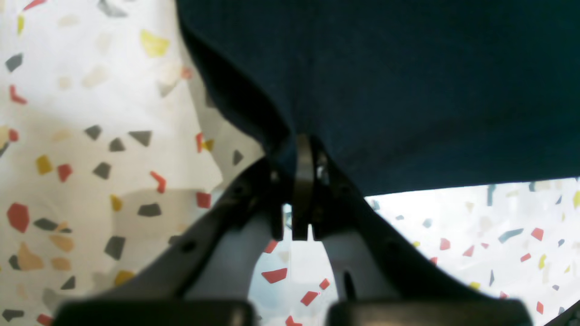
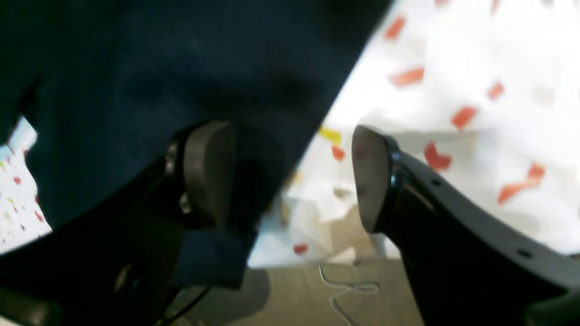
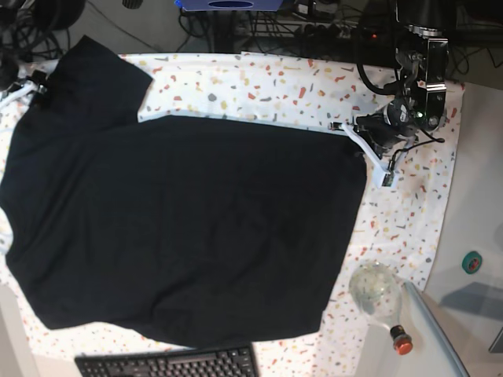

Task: Layout the t-shirt on the table in an organized manner, then fold the t-shirt properly
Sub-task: 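Hold the shirt edges and pull them taut with both grippers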

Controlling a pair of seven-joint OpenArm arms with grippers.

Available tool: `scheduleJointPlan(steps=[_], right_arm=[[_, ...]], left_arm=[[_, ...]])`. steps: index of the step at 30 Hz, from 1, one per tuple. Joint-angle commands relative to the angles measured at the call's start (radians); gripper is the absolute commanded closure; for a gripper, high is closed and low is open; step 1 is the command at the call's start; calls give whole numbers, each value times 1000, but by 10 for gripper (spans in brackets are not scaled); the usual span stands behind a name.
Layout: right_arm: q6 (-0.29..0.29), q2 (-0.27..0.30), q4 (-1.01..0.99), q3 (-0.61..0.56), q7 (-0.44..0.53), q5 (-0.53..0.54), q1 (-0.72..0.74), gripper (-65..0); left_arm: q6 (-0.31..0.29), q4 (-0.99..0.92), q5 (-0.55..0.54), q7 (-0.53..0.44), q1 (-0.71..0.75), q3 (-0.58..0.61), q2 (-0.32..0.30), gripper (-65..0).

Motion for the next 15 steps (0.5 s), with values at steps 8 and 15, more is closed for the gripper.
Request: scheduleJointPlan(steps=[8, 15], right_arm=[[57, -4, 0, -24, -17, -1, -2, -365], [57, -4, 0, -3, -14, 1, -2, 0]], left_arm=[[-4, 15, -8, -19, -8, -4, -8, 0], [-4, 17, -8, -19, 0, -4, -8, 0]])
